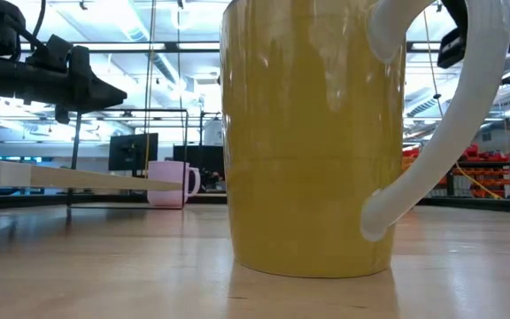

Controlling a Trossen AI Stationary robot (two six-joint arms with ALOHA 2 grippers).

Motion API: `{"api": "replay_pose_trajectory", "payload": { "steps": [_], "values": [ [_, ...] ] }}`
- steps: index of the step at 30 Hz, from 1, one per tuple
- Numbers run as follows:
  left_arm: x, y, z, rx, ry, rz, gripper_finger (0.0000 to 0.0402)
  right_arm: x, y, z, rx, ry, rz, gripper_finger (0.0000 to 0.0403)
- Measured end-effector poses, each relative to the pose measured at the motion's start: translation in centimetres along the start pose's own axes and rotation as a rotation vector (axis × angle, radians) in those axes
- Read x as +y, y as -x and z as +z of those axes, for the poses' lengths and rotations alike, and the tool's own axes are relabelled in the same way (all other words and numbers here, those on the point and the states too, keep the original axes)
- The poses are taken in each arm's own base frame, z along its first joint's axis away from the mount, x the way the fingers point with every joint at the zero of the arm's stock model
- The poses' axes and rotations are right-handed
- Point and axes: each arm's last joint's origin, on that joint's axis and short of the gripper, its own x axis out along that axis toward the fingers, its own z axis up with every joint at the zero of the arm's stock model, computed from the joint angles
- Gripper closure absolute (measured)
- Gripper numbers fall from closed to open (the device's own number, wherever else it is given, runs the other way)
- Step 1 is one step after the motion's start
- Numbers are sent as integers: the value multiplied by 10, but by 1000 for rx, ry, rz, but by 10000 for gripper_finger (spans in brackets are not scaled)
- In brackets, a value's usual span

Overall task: Stack small to large cups/mugs on shelf
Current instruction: Move the pink mug to the right side of the shelf

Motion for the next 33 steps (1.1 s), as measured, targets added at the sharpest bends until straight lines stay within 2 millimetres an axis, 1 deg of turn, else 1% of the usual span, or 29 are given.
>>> {"api": "replay_pose_trajectory", "payload": {
  "steps": [10, 15, 18, 26, 30, 33],
  "values": [
    [0, 0, 0, 0, 4, 0, 294, 1, 1, 14, -146, -16, 15, 385],
    [0, 0, 0, 0, 4, 0, 294, 1, 1, 15, -150, -77, 20, 385],
    [0, 0, 0, 0, 4, 0, 294, 2, 1, 16, -162, -76, 22, 385],
    [0, 0, 0, 0, 4, 0, 294, 3, 5, 31, -327, -31, 40, 385],
    [0, 0, 0, 0, 4, 0, 294, 4, 6, 34, -359, -30, 44, 385],
    [0, 0, 0, 1, 4, 0, 294, 4, 6, 34, -354, -89, 53, 385]
  ]
}}
